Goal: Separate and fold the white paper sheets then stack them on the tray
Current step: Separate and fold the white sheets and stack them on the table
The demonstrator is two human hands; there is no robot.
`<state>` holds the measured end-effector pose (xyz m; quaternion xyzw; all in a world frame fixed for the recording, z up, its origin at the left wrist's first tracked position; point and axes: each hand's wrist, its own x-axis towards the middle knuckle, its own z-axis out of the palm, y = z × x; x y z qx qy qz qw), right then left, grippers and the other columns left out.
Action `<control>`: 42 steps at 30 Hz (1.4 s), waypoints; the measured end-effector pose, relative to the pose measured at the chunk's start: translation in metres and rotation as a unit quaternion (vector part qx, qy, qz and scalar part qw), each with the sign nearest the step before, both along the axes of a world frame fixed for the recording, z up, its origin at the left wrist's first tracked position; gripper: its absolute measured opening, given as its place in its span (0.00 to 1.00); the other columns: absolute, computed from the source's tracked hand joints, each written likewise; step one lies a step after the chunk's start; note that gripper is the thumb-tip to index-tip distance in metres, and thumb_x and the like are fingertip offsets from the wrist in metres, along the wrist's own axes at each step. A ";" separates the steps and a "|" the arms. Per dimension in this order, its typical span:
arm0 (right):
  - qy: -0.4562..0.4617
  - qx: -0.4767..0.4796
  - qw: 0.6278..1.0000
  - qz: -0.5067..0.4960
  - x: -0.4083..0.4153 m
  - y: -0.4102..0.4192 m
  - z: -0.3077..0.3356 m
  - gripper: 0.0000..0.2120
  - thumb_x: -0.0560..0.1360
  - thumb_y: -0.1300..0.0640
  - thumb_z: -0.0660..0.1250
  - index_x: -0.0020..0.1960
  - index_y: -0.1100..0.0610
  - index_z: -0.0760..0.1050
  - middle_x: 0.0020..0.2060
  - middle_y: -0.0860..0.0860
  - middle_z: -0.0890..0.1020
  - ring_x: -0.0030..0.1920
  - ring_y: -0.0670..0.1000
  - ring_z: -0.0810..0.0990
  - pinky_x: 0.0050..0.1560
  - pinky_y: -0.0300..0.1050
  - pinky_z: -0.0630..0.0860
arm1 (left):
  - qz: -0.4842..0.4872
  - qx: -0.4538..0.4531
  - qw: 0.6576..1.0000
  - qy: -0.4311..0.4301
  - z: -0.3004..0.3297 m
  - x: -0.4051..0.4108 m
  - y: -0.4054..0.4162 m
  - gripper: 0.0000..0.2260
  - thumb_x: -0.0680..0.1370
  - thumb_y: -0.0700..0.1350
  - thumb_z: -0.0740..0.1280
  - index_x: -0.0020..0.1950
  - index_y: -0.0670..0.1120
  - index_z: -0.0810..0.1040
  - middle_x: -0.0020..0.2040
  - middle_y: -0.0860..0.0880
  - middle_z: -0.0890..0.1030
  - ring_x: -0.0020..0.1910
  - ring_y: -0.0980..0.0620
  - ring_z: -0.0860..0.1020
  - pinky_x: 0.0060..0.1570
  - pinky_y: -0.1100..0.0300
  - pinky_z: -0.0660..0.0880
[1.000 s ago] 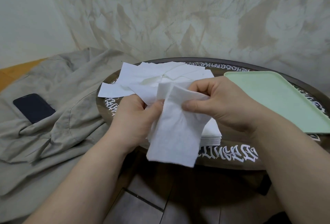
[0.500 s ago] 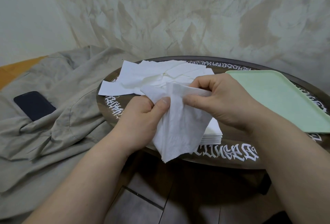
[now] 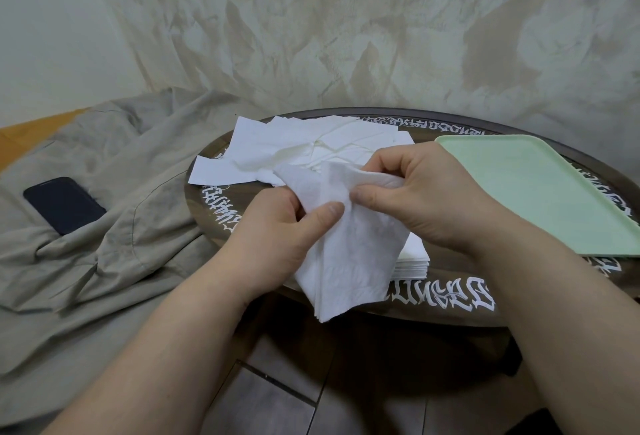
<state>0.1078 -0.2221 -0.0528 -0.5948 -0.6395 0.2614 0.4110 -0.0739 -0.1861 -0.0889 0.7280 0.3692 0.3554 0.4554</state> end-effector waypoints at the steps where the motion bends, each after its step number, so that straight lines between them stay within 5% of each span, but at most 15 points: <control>1: 0.001 -0.001 1.000 0.001 0.000 0.000 0.000 0.05 0.71 0.59 0.72 0.37 0.58 0.80 0.33 0.48 0.80 0.35 0.43 0.75 0.37 0.38 0.71 | 0.000 -0.001 1.000 -0.002 0.000 0.000 0.000 0.10 0.73 0.53 0.67 0.51 0.52 0.82 0.49 0.56 0.86 0.50 0.58 0.83 0.52 0.58 0.79; 16: 0.007 0.011 1.000 0.001 0.000 0.003 -0.003 0.05 0.70 0.59 0.73 0.37 0.56 0.79 0.32 0.46 0.79 0.35 0.43 0.74 0.38 0.39 0.71 | -0.013 0.028 0.999 -0.011 -0.001 0.001 0.000 0.09 0.74 0.46 0.66 0.51 0.55 0.82 0.52 0.54 0.85 0.55 0.55 0.82 0.59 0.48 0.77; 21: -0.056 0.040 0.997 -0.024 0.002 0.007 -0.004 0.13 0.69 0.53 0.75 0.50 0.43 0.76 0.50 0.41 0.75 0.47 0.40 0.74 0.46 0.30 0.69 | 0.000 0.062 0.998 -0.018 -0.001 0.001 0.001 0.12 0.73 0.44 0.65 0.51 0.59 0.80 0.54 0.60 0.83 0.55 0.62 0.80 0.57 0.64 0.75; 25: -0.048 0.051 0.997 -0.039 0.003 0.008 -0.006 0.07 0.69 0.57 0.75 0.41 0.49 0.77 0.43 0.44 0.78 0.42 0.44 0.76 0.44 0.39 0.71 | 0.031 0.022 0.998 -0.041 -0.004 -0.001 0.004 0.09 0.71 0.45 0.66 0.48 0.54 0.82 0.50 0.56 0.85 0.52 0.58 0.82 0.57 0.57 0.78; 28: 0.023 0.056 0.998 -0.034 0.003 0.005 -0.005 0.13 0.69 0.58 0.76 0.50 0.49 0.78 0.45 0.40 0.78 0.44 0.39 0.75 0.45 0.34 0.71 | 0.034 0.001 0.997 -0.066 -0.004 -0.002 0.005 0.10 0.72 0.44 0.66 0.50 0.52 0.82 0.51 0.55 0.86 0.54 0.55 0.82 0.58 0.53 0.78; 30: -0.013 0.053 0.998 -0.013 0.004 0.005 -0.004 0.19 0.69 0.55 0.75 0.57 0.45 0.76 0.49 0.39 0.78 0.50 0.39 0.74 0.52 0.34 0.71 | 0.017 0.017 0.998 -0.055 -0.003 -0.002 0.004 0.13 0.72 0.43 0.65 0.54 0.52 0.82 0.54 0.55 0.85 0.56 0.56 0.82 0.59 0.55 0.77; 34: -0.091 0.058 0.994 0.015 -0.001 0.006 -0.004 0.08 0.69 0.56 0.74 0.48 0.48 0.81 0.38 0.42 0.79 0.43 0.43 0.76 0.49 0.44 0.73 | 0.000 0.024 0.999 -0.034 -0.004 -0.001 0.003 0.14 0.73 0.42 0.65 0.55 0.54 0.81 0.55 0.54 0.85 0.58 0.55 0.81 0.60 0.55 0.76; 39: -0.039 0.063 0.997 0.001 0.002 0.007 -0.007 0.03 0.71 0.61 0.73 0.41 0.54 0.81 0.39 0.45 0.82 0.42 0.44 0.78 0.47 0.41 0.74 | 0.024 -0.064 0.997 -0.048 0.000 0.000 0.000 0.08 0.78 0.40 0.64 0.45 0.47 0.83 0.47 0.51 0.86 0.48 0.55 0.83 0.52 0.56 0.77; 42: -0.016 0.065 0.998 -0.001 0.005 0.006 -0.007 0.04 0.71 0.63 0.71 0.39 0.56 0.81 0.33 0.44 0.81 0.35 0.40 0.75 0.39 0.35 0.71 | 0.073 -0.003 0.997 -0.030 0.001 0.000 0.002 0.10 0.74 0.45 0.62 0.46 0.42 0.80 0.44 0.46 0.85 0.44 0.53 0.78 0.47 0.53 0.75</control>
